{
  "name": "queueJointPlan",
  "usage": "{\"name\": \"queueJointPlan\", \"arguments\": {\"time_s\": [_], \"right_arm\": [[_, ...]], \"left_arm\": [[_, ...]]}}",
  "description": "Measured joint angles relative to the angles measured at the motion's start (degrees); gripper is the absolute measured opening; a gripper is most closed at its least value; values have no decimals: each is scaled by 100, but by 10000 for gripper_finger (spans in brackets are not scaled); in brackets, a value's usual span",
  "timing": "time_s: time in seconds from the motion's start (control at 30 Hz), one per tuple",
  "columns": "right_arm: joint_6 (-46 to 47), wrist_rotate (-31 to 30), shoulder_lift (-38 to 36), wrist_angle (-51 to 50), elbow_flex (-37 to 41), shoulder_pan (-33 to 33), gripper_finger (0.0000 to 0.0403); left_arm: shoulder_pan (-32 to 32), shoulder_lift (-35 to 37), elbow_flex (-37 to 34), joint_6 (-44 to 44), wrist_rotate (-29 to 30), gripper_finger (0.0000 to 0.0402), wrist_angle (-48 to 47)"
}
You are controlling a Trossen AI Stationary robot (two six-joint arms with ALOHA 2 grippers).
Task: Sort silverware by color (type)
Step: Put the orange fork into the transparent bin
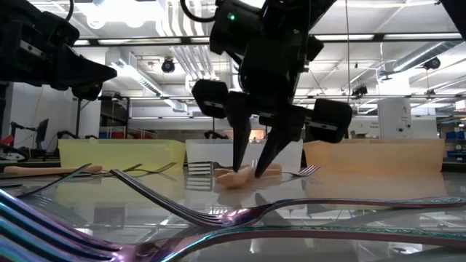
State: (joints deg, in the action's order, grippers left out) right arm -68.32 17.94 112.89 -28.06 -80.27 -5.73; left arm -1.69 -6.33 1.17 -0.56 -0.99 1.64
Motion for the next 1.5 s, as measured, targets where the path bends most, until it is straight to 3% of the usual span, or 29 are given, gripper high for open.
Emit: {"name": "queueJointPlan", "arguments": {"time_s": [0.47,0.73,1.1,1.4,1.5], "right_arm": [[111,-70,159,187,2,10,104],[324,-147,159,227,4,10,55],[355,-226,26,146,27,10,53],[532,-855,-453,213,26,71,53],[504,-1333,-587,288,26,166,53]], "left_arm": [[0,-11,0,1,0,0,6],[0,-9,0,1,0,0,5],[0,-9,0,1,0,0,3],[0,-11,-1,0,0,0,-3],[0,-11,0,0,0,0,-3]]}}
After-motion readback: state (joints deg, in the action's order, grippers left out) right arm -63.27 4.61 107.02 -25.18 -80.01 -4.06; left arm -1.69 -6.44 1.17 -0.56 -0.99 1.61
